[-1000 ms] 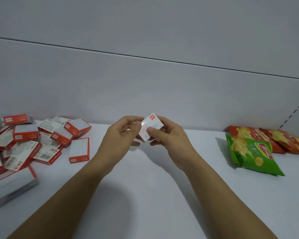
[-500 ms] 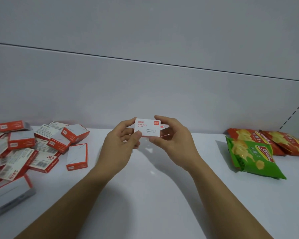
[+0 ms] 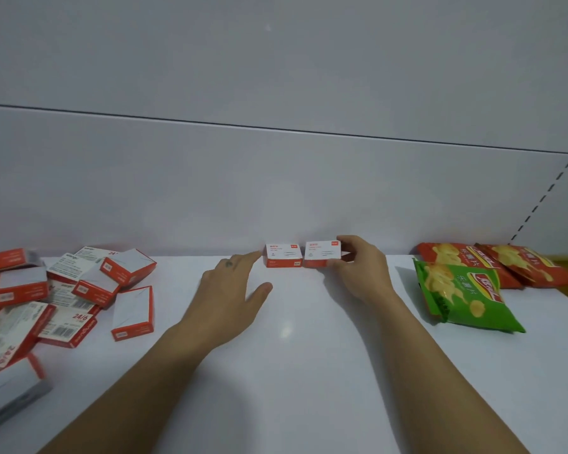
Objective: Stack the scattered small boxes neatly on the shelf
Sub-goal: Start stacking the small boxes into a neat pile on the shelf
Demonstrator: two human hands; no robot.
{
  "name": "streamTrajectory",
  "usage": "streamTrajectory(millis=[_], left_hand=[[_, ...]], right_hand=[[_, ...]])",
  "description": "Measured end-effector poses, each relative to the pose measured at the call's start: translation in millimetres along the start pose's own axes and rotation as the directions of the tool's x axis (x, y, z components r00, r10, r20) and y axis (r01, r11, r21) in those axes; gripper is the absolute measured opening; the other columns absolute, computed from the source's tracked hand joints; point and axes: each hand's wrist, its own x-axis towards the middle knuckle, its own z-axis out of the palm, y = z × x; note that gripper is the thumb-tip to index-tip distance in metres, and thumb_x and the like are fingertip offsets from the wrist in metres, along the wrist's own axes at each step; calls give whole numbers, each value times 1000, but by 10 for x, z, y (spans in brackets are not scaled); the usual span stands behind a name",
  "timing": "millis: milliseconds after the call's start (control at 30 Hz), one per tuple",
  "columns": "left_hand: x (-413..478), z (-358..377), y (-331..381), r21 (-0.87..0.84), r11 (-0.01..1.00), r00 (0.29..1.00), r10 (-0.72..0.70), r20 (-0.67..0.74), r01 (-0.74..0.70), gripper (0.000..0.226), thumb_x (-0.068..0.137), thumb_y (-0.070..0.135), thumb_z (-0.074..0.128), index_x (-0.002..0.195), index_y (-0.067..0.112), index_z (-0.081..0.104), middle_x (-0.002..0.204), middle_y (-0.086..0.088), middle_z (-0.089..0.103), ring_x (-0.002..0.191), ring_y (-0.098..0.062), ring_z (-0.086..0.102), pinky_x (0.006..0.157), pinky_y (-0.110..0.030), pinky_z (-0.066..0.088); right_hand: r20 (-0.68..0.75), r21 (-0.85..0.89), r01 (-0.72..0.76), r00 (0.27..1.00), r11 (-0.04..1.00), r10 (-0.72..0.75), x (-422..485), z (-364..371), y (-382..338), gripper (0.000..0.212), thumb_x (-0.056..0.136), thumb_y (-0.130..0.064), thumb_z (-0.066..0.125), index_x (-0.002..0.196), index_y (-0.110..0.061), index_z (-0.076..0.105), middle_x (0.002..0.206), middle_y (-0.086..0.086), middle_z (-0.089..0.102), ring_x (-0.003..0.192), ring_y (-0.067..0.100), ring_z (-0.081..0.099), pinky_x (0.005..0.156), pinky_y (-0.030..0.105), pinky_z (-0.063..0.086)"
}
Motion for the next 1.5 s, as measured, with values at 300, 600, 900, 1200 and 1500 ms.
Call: streamTrajectory(millis=[300,600,900,1200,1500], left_hand=[[133,133,39,136,990,990,-66,127,48,82,88,61,45,149,28,2,143,4,43,132,-20,35,109,-43,23],[208,249,-12,48,998,978,20,206,-31,89,86,66,41,149,31,-11,149,9,35,139,-15,21,118,-45,5],[203,235,-25,-16,998,980,59,189,-57,79,89,59,41,149,33,-3,147,12,38,137,-12,26,117,-46,8],[40,-170,31,7,1000,1000,-7,30,7,67,89,54,51,147,34,24,149,7,35,136,-12,30,108,-30,28],[-594,-1208,-264,272,961,995,-26,-98,52,54,88,50,53,137,32,41,141,9,45,130,-13,34,106,-36,32]], right_hand=[[-53,-147,-48,998,988,41,49,123,69,25,88,-21,62,110,-28,70,105,-8,73,101,18,64,93,34,47],[-154,-204,-51,988,978,19,48,191,62,22,85,-24,64,105,-28,73,103,-8,72,95,14,62,88,32,47],[-79,-397,2,996,918,-36,-11,188,-15,36,86,-37,61,120,-28,65,113,-5,69,107,20,58,94,33,42],[44,-431,259,963,865,-267,-298,244,-454,66,83,-54,62,141,-29,42,144,-4,44,134,19,33,112,39,19],[342,-286,612,784,738,-518,-703,585,-1220,70,83,-59,60,143,-33,36,152,-5,33,138,17,27,113,36,18]])
